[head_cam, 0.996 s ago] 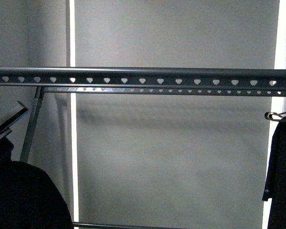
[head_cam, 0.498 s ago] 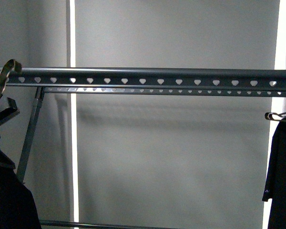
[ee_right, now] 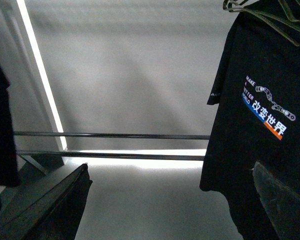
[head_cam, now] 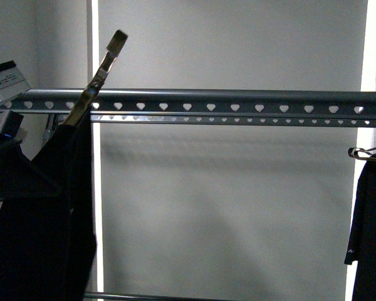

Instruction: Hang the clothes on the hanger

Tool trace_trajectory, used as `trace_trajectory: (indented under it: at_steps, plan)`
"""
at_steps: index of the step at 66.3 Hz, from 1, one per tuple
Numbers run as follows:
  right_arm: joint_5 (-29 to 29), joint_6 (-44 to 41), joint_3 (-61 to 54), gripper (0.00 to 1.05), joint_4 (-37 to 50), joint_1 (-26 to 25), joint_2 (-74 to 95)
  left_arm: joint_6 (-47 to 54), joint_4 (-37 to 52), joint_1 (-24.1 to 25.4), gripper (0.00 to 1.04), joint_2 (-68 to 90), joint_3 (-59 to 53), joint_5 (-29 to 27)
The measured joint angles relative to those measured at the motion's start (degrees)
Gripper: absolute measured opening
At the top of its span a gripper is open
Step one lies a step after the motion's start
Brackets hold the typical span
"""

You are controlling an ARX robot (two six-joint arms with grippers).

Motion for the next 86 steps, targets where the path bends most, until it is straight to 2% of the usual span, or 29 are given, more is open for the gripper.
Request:
trace_trajectory:
  at_steps: [3,6,12,19,27,45,58,86]
  plan:
    - [0.0,0.0,0.0,0.97,0.0,0.0,0.0,5.33,-2.12,-0.2,0.05,0.0,1.36,0.17]
    - [0.0,0.0,0.0,0.97,0.0,0.0,0.0,14.91,-4.57,-0.59,0.05,0.0,3.13,0.17]
    - [0.0,0.0,0.0,0.97,0.0,0.0,0.0,29.05,-5.51,-1.2,0.05,0.5,5.77,-0.13]
    - [0.0,0.0,0.0,0.97,0.0,0.0,0.0,50.07,-1.62,-2.21,0.05,3.1,10.64,-3.78]
    - [0.0,0.0,0.0,0.97,0.0,0.0,0.0,66.79,4.07,-3.34,0.05,6.19,14.19,-5.53]
    - [0.0,0.0,0.0,0.97,0.0,0.0,0.0,90.12,7.87,-9.31,0.05,9.6,15.93,-0.09]
    - [0.0,0.0,0.0,0.97,0.0,0.0,0.0,95.91,7.1,-11.02,0.05,11.32,15.93,1.57]
    - [0.0,0.0,0.0,0.97,0.0,0.0,0.0,96.87,7.61,-11.17,0.05,11.43,15.93,0.61]
